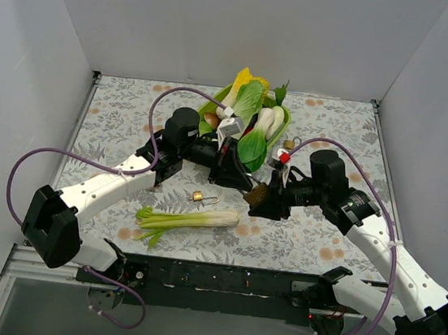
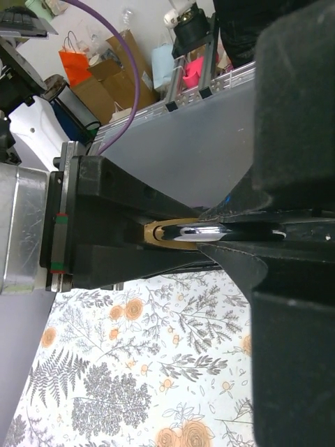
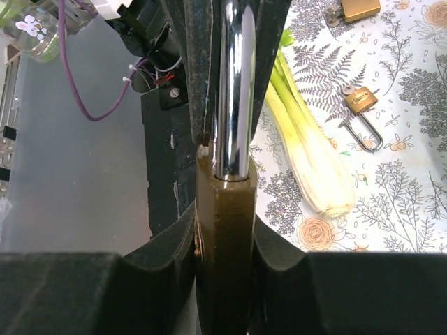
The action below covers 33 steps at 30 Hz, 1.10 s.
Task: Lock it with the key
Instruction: Lock the lock.
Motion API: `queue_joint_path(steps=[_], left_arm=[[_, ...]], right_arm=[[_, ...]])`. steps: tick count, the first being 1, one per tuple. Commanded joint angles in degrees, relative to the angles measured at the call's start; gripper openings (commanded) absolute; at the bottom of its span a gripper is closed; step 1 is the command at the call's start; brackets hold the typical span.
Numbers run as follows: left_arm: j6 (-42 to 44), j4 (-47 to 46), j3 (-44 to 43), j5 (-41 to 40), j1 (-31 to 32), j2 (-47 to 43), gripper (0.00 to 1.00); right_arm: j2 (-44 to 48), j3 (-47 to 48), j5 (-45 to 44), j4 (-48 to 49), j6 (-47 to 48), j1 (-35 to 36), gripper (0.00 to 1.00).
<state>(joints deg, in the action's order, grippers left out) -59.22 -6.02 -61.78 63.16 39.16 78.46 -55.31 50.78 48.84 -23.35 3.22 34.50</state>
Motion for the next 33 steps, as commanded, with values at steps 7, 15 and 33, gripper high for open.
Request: queue_joint_path(steps=[7,15,33], left_arm=[[-12.2,-4.8,0.1,1.9,-3.3,1.4,0.0],[-19.2,-9.6,1.9,4.1,-8.7,0.6,0.0],[-27.0,-20.5,5.2,7.8,-10.3,-0.3,0.0]], right_arm=[[-0.9,4.1,2.6,4.2,2.1,0.1,0.51],[-0.4,3.6,1.3,-1.5,-0.8,-5.0,0.7],[-7.2,3.3,23.6,4.6,-11.9,-17.5,0.65]])
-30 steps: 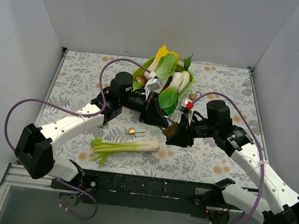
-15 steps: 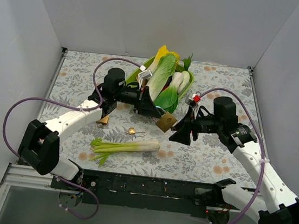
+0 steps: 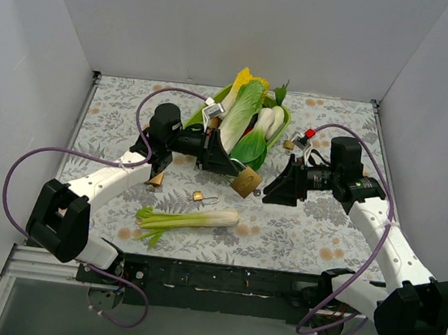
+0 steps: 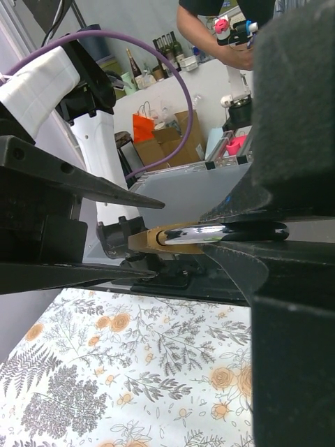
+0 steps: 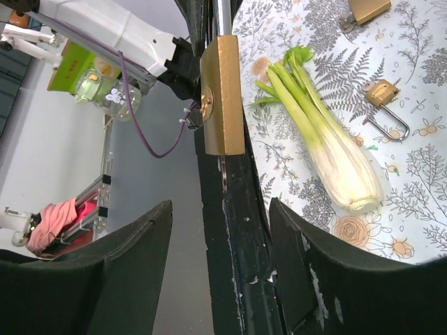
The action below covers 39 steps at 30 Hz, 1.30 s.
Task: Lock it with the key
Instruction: Lock the lock.
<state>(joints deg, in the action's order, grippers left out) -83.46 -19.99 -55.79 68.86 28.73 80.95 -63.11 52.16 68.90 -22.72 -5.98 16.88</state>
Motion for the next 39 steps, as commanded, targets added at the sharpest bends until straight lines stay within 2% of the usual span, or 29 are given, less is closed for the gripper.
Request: queue_joint_path(steps=[1,3,12,15,18,20,26,33,37,39], left_arm=[[-2.9,-6.8,-0.8,2.0,0.1,-2.7,0.0],[-3.0,-6.9,-0.9,2.1,0.2,-2.5,0.0],[-3.3,-7.3,-1.3,1.5,1.4,-1.8,0.0],[-3.3,-7.3,-1.2,1.5,1.4,-1.8,0.0],[-3.2,-7.1,-1.0,1.5,1.3,-1.8,0.0],[-3.4,-7.1,-0.9,0.9,1.4,-1.8,0.0],[-6.4,-10.6,-1.0,0.2,-0.2,-0.8,0.0],[-6.5,-11.7,-4.6,1.6,-4.3,1.8,0.0],[-3.2,-8.1,-5.5,2.6,-6.0,1.1,0.0],[-1.1,-4.6,-5.8,2.9,-6.1,0.7,0.0]], right_arm=[[0.6,1.7,3.5,5.0,-4.5,0.3,0.62],[0.5,1.4,3.3,8.1,-5.8,1.0,0.6],[-0.7,1.7,0.9,10.3,-6.1,3.9,0.47],[-0.4,1.5,0.5,11.1,-6.8,4.2,0.38],[-0.2,0.7,0.7,11.7,-7.2,4.4,0.21],[0.0,0.2,0.8,10.6,-6.8,4.4,0.02],[0.4,0.5,0.5,-2.1,3.3,4.3,0.01],[2.5,-2.3,0.4,-9.1,7.8,1.8,0.01],[1.8,-2.2,1.0,-15.8,11.6,-3.9,0.01],[-0.2,-1.5,-0.3,-19.4,17.2,-9.8,0.01]])
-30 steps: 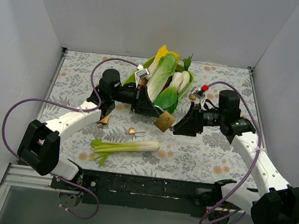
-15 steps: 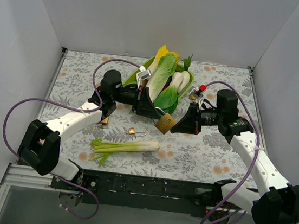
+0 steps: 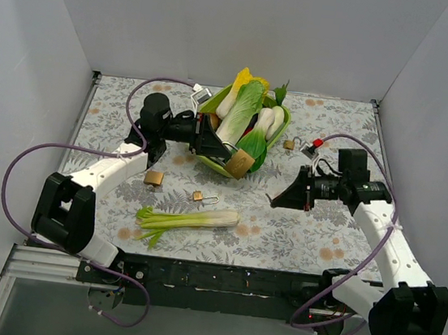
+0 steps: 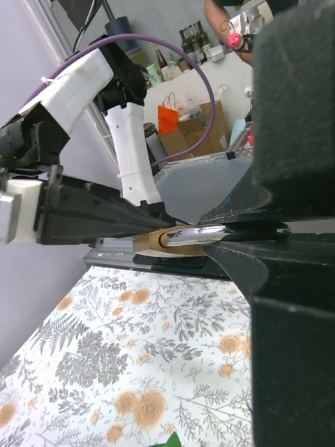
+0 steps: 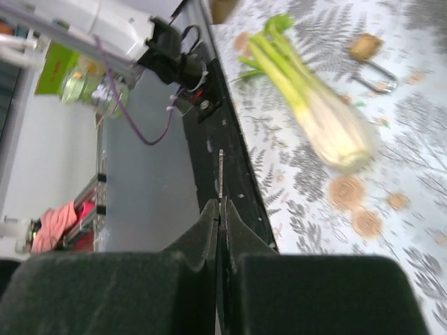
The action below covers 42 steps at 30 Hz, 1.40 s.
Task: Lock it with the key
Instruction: Place the key at the center of the board.
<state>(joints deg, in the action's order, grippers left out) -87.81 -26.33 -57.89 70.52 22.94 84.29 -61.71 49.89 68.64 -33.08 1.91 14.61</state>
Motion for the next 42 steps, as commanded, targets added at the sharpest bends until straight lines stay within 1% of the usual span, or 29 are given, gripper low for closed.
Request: queue_joint_path(steps=[1,2,3,4,5,6,7,8,9,11,12,14,16,17,19,22,24,25,28,30,31,36,38,42], left_arm=[[6.3,3.2,-4.1,1.4,-0.4,-3.2,0.0],[7.7,5.5,-4.2,1.5,-0.4,-3.4,0.0],[9.7,6.9,-4.3,1.9,-0.2,-3.8,0.0],[15.9,9.8,-4.9,2.0,0.0,-4.1,0.0],[20.4,17.4,-5.7,0.8,0.1,-4.7,0.0],[23.8,20.5,-7.3,0.3,0.3,-4.8,0.0],[26.4,23.0,-7.8,0.0,0.4,-4.9,0.0],[30.2,25.9,-8.2,-1.0,0.4,-5.1,0.0],[31.1,27.9,-8.3,-1.4,0.5,-5.2,0.0],[32.3,28.5,-7.7,-1.5,0.6,-5.6,0.0],[32.5,28.6,-7.2,-1.6,0.7,-6.1,0.0],[32.7,28.6,-6.4,-1.7,1.1,-6.2,0.0],[32.8,28.6,-5.9,-1.7,1.3,-6.2,0.0],[33.0,28.8,-5.7,-1.8,1.2,-6.2,0.0],[34.1,29.5,-5.8,-2.4,1.3,-6.3,0.0],[37.4,33.1,-6.3,-3.0,1.3,-6.5,0.0],[38.5,35.5,-6.5,-3.1,1.3,-6.6,0.0],[39.4,36.4,-6.7,-3.4,1.2,-6.6,0.0],[41.3,39.2,-7.1,-4.8,1.3,-6.5,0.0],[42.3,41.5,-7.3,-6.0,1.3,-6.6,0.0],[42.8,42.1,-7.2,-6.6,1.1,-6.6,0.0],[42.3,43.2,-7.2,-7.9,0.8,-6.6,0.0],[43.2,44.9,-8.4,-7.9,0.7,-5.8,0.0],[43.7,46.1,-10.9,-7.6,0.3,-3.2,0.0]], right_arm=[[-2.5,2.3,-1.2,-13.5,11.8,-9.8,0.01],[-3.9,3.4,-5.2,-14.9,13.8,-14.0,0.01],[-7.3,4.8,-7.0,-16.6,18.2,-17.2,0.01],[-9.5,8.1,-8.7,-18.4,20.4,-19.4,0.01],[-11.5,9.7,-11.7,-22.7,23.4,-23.8,0.01],[-15.3,11.1,-12.8,-23.9,25.9,-25.9,0.01],[-17.0,12.2,-13.9,-24.7,29.3,-28.1,0.01],[-18.6,13.7,-16.5,-24.8,30.3,-32.2,0.01],[-21.5,14.5,-18.0,-24.1,31.1,-34.2,0.01],[-24.6,17.2,-21.9,-21.8,32.9,-37.8,0.01],[-27.6,18.0,-23.4,-20.6,32.9,-38.2,0.01],[-30.6,20.8,-26.4,-18.9,31.8,-38.4,0.01],[-34.7,23.0,-27.2,-15.6,30.4,-38.5,0.01],[-35.9,23.9,-28.2,-13.9,27.2,-38.4,0.01],[-39.5,27.3,-29.3,-9.5,24.8,-38.4,0.01],[-44.6,33.1,-32.7,-4.7,20.9,-38.0,0.01],[-49.1,36.6,-34.9,-3.5,18.9,-37.2,0.01],[-50.6,40.3,-35.3,-2.9,18.7,-36.8,0.01],[-54.4,44.1,-38.5,0.3,18.2,-33.8,0.01],[-55.9,45.0,-40.2,2.7,17.2,-33.2,0.01],[-56.7,47.1,-41.0,3.8,16.4,-32.5,0.01],[-63.9,55.1,-46.8,6.4,16.3,-31.0,0.01],[-66.5,58.3,-47.8,6.9,15.9,-30.9,0.01],[-70.1,61.6,-48.6,8.0,16.1,-30.4,0.01]])
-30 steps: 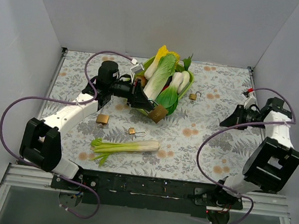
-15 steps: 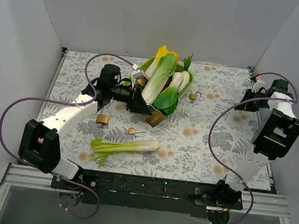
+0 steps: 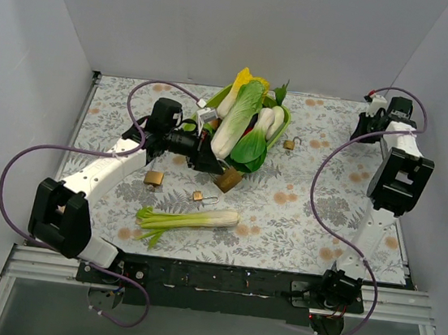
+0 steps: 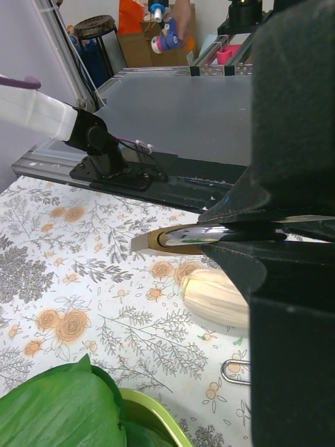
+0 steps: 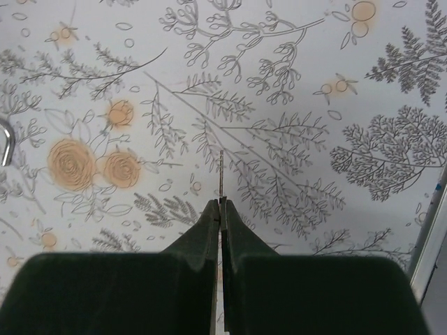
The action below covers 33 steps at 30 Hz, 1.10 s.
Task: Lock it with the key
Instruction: Place the key at the center of the board.
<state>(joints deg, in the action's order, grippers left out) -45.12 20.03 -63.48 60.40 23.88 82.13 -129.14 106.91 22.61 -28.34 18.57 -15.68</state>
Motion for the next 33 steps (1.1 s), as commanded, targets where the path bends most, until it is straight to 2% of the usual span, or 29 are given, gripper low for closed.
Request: queue_joint_path(steps=[1,8,17,18,21,25,30,33], left_arm=[[1.0,-0.3,-5.8,2.6,-0.7,0.0,0.0],[0.9,0.0,-6.5,3.7,-1.5,2.0,0.0],[1.3,0.3,-6.5,4.7,-2.3,3.6,0.0],[1.4,0.3,-6.6,4.8,-2.3,3.7,0.0],[1.4,0.2,-6.7,4.8,-2.5,3.7,0.0],[1.2,0.2,-7.4,4.8,-2.6,4.1,0.0],[-0.3,-1.0,-8.9,4.5,-2.6,4.2,0.0],[-4.3,-2.2,-10.9,3.1,-2.6,5.0,0.0]], right_arm=[[-3.2,4.6,-1.8,3.8,-0.5,-0.2,0.01],[-8.2,9.0,5.0,5.1,-1.1,-0.1,0.01],[-10.9,10.7,5.6,6.5,-1.7,0.0,0.01],[-11.0,10.9,5.7,6.5,-1.9,0.0,0.04],[-10.9,11.0,5.9,6.6,-2.4,0.3,0.3],[-9.2,11.4,5.3,6.9,-2.6,0.4,0.55],[-4.3,14.3,6.5,3.6,-1.0,0.4,0.64],[1.5,13.5,8.3,0.7,1.2,0.8,0.65]])
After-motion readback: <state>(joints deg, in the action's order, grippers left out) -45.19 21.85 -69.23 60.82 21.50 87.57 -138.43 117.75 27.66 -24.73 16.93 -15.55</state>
